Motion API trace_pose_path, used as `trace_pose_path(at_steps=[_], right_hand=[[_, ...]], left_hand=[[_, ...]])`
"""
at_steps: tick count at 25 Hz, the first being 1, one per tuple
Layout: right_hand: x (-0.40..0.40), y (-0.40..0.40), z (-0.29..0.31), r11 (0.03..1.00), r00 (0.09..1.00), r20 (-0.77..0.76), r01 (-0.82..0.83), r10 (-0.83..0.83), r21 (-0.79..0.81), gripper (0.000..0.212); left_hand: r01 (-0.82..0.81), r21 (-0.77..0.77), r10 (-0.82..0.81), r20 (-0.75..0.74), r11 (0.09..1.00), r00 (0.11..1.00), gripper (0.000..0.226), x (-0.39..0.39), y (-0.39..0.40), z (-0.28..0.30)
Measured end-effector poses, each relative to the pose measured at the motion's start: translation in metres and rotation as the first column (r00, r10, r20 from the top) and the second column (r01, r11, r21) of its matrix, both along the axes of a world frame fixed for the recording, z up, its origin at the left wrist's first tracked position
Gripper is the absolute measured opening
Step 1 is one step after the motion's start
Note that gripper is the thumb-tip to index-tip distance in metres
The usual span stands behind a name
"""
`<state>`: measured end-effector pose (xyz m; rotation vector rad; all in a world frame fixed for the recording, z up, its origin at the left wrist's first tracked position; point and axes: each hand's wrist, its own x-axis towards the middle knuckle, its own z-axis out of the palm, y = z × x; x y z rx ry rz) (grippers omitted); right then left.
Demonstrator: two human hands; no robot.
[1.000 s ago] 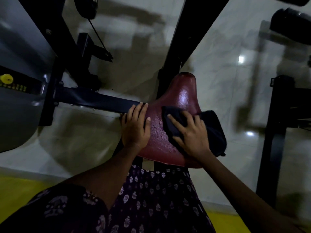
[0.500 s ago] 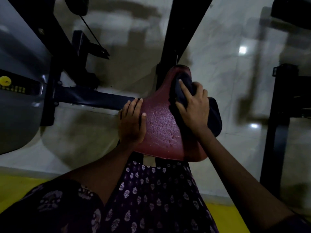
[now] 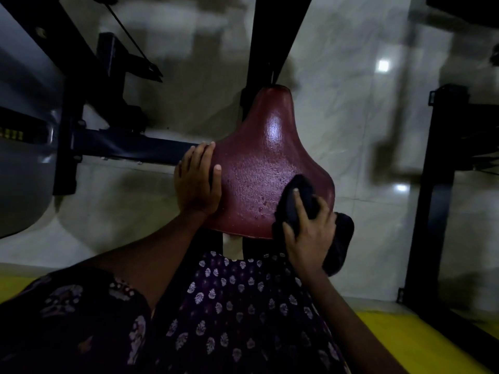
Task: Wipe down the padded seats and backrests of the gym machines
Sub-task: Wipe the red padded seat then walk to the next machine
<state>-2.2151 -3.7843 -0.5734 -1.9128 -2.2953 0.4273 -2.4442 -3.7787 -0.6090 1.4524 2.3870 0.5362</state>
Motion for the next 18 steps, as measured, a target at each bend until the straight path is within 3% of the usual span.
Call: trace_pose_path(at_steps=[3, 4, 7, 8, 10, 12, 14, 16, 18], right_hand=[[-0.011, 0.017, -0.004, 0.954, 0.956, 0.083, -0.289, 0.282, 0.081, 0.062], [-0.012, 0.034, -0.003, 0.959, 0.962, 0.083, -0.267, 0.259, 0.094, 0.061], [-0.032, 0.076, 0.0, 0.992, 0.993, 0.002, 0.122, -0.122, 0.041, 0.061], [-0.039, 0.074, 0.0, 0.993, 0.994, 0.022, 0.109, -0.11, 0.044, 0.062], [-0.04, 0.053, -0.001, 0.977, 0.979, 0.106, -0.187, 0.177, 0.101, 0.064], [-0.016, 0.03, -0.004, 0.831, 0.836, 0.157, -0.544, 0.525, 0.114, 0.064], [0.018, 0.03, -0.004, 0.707, 0.712, 0.164, -0.701, 0.683, 0.098, 0.065], [0.035, 0.042, -0.005, 0.748, 0.754, 0.17, -0.655, 0.635, 0.112, 0.065], [0.022, 0.06, -0.005, 0.883, 0.892, 0.131, -0.448, 0.432, 0.141, 0.063]], left_hand=[[0.004, 0.01, -0.004, -0.012, 1.0, 1.0, 0.055, 0.0, 0.0, -0.001], [0.007, 0.012, -0.007, -0.013, 1.0, 1.0, 0.054, 0.0, 0.001, -0.002], [0.005, 0.029, -0.005, -0.021, 1.0, 1.0, 0.053, 0.001, 0.001, -0.002], [0.004, 0.031, -0.004, -0.019, 1.0, 1.0, 0.053, 0.001, 0.001, -0.002], [0.011, 0.029, -0.011, -0.019, 1.0, 1.0, 0.053, 0.001, -0.001, -0.002], [0.003, 0.04, -0.002, -0.014, 0.999, 1.0, 0.052, 0.001, 0.001, -0.001], [-0.006, 0.044, 0.007, -0.004, 0.999, 1.0, 0.052, 0.002, 0.002, 0.0], [0.001, 0.038, -0.001, 0.0, 0.999, 1.0, 0.052, 0.001, 0.001, -0.001], [0.012, 0.045, -0.012, 0.002, 0.999, 1.0, 0.052, 0.0, 0.001, -0.002]])
